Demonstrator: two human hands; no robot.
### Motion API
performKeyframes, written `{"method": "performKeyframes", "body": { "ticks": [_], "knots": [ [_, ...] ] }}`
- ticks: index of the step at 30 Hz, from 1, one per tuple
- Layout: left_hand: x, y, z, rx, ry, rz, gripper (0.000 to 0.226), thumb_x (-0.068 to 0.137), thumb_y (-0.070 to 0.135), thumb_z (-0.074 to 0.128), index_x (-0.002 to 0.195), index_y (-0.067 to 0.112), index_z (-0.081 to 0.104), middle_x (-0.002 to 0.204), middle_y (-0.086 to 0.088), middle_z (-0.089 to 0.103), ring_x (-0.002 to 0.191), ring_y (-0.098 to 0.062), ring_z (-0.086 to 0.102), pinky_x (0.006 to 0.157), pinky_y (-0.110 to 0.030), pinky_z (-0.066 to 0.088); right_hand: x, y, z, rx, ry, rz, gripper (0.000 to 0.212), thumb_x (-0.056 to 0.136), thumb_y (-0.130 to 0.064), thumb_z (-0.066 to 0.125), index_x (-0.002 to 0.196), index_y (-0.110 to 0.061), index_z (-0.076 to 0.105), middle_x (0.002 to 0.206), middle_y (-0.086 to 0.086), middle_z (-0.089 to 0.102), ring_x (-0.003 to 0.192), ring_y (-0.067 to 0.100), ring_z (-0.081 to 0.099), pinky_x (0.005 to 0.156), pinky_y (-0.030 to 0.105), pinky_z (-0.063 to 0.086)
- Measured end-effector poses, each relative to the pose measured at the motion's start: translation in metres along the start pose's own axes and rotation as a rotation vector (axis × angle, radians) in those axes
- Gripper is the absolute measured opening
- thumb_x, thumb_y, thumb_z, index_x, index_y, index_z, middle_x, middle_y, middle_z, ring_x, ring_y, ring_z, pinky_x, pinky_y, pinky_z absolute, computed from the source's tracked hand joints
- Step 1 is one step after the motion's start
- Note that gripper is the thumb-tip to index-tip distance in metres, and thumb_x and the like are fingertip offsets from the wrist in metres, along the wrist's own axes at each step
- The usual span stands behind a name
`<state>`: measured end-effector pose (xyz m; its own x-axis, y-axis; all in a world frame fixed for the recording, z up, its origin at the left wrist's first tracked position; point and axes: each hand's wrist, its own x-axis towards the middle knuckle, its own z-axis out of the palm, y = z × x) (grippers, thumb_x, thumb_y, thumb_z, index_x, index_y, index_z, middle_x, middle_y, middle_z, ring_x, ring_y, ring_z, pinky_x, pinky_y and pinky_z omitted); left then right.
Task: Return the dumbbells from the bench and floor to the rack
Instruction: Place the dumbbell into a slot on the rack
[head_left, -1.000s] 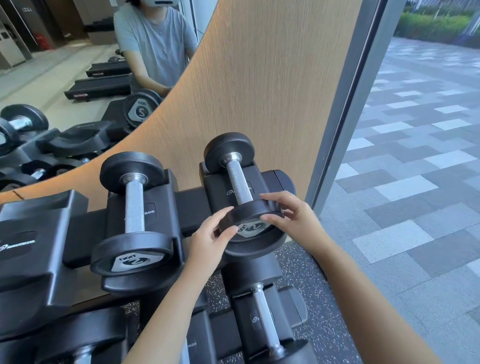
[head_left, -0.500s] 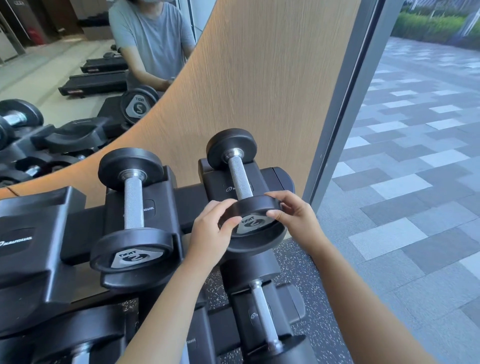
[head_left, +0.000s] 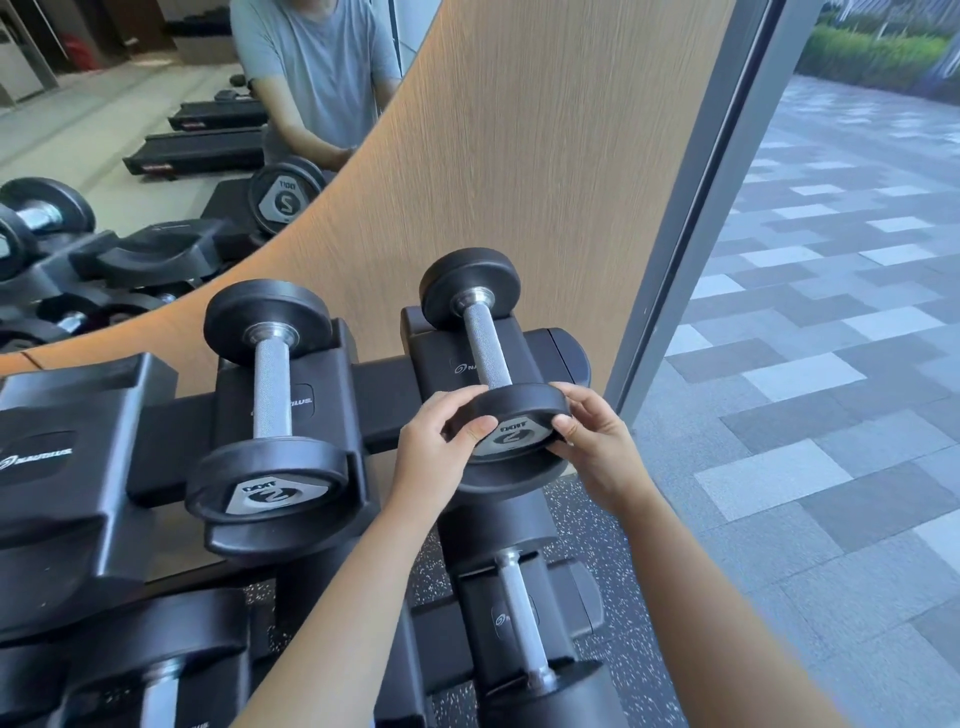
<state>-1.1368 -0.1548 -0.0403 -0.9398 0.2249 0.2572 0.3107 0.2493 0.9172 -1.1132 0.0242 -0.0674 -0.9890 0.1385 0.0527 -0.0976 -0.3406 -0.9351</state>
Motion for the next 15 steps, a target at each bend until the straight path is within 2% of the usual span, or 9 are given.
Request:
{"method": "performKeyframes", "body": {
  "ticks": [3, 6, 8, 11, 15],
  "knots": [
    [0.005, 0.001, -0.003, 0.023, 0.026, 0.034, 0.029, 0.077, 0.024, 0.066, 0.106, 0.031, 0.065, 0.087, 0.020, 0.059, 0.085, 0.011, 0.053, 0.075, -0.004, 0.039, -0.004, 0.010, 0.005, 0.071, 0.019, 0.030, 0.030, 0.083, 0.001, 0.049, 0.101, -0.020, 0.060, 0.091, -0.009, 0.072, 0.085, 0.010, 0.066, 0.070, 0.025, 0.057],
    [0.002, 0.001, -0.003, -0.066, 0.045, -0.029, 0.030, 0.077, 0.020, 0.068, 0.097, 0.040, 0.064, 0.091, 0.015, 0.062, 0.089, 0.000, 0.058, 0.080, -0.017, 0.045, -0.001, 0.003, 0.002, -0.033, 0.007, 0.008, 0.033, 0.083, 0.006, 0.049, 0.100, -0.020, 0.061, 0.089, -0.010, 0.072, 0.083, 0.008, 0.066, 0.069, 0.023, 0.056],
    [-0.003, 0.001, 0.000, -0.111, 0.082, -0.054, 0.032, 0.076, 0.016, 0.069, 0.093, 0.042, 0.062, 0.091, 0.015, 0.063, 0.083, 0.003, 0.058, 0.080, -0.017, 0.045, 0.002, -0.005, -0.003, -0.120, -0.020, -0.002, 0.034, 0.083, 0.008, 0.050, 0.099, -0.020, 0.061, 0.084, -0.010, 0.073, 0.079, 0.006, 0.066, 0.069, 0.022, 0.056],
    [-0.006, 0.002, 0.003, -0.111, 0.113, -0.067, 0.029, 0.076, 0.016, 0.069, 0.100, 0.033, 0.065, 0.091, 0.014, 0.063, 0.080, 0.009, 0.055, 0.077, -0.012, 0.043, 0.003, -0.007, -0.005, -0.155, -0.033, -0.001, 0.034, 0.083, 0.008, 0.050, 0.099, -0.020, 0.061, 0.082, -0.010, 0.072, 0.079, 0.007, 0.065, 0.070, 0.021, 0.056],
    [-0.006, 0.003, 0.003, -0.103, 0.116, -0.083, 0.029, 0.077, 0.017, 0.068, 0.104, 0.026, 0.066, 0.089, 0.013, 0.062, 0.084, -0.002, 0.056, 0.079, -0.019, 0.044, 0.002, -0.005, -0.002, -0.145, -0.022, 0.005, 0.034, 0.084, 0.008, 0.049, 0.100, -0.020, 0.060, 0.085, -0.009, 0.070, 0.080, 0.004, 0.065, 0.069, 0.020, 0.055]
  ]
}}
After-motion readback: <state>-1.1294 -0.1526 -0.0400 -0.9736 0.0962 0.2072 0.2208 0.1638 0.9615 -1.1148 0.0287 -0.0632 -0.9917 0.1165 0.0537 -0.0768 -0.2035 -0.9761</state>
